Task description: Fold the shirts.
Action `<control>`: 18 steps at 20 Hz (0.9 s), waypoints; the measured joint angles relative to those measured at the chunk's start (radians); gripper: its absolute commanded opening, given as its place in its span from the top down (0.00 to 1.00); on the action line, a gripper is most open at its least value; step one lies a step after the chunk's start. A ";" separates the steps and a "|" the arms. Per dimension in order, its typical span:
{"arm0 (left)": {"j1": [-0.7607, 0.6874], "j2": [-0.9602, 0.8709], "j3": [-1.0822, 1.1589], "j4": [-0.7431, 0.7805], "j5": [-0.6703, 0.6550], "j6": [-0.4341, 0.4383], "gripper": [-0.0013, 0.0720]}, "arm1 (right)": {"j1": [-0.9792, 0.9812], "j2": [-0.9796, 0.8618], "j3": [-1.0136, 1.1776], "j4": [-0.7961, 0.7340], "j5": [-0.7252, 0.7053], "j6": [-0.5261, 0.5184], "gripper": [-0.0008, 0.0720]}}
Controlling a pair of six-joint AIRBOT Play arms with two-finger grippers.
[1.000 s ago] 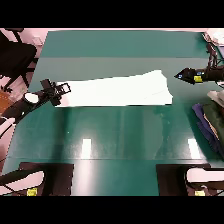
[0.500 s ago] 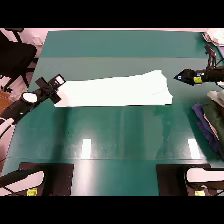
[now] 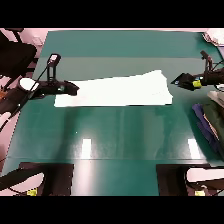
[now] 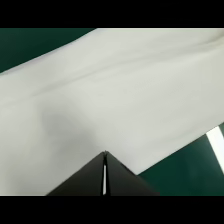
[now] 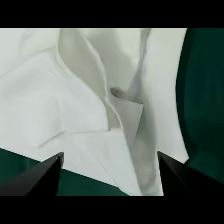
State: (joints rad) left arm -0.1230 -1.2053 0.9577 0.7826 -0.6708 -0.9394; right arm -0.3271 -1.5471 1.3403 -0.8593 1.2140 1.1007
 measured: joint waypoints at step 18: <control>-0.249 -0.375 0.185 0.183 0.010 -0.657 0.96 | 0.000 -0.336 0.338 -0.006 0.122 -0.079 0.00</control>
State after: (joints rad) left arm -0.3717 -1.5806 1.1431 0.9657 -0.6609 -1.5967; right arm -0.3275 -1.8828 1.6779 -0.8654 1.3361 1.0222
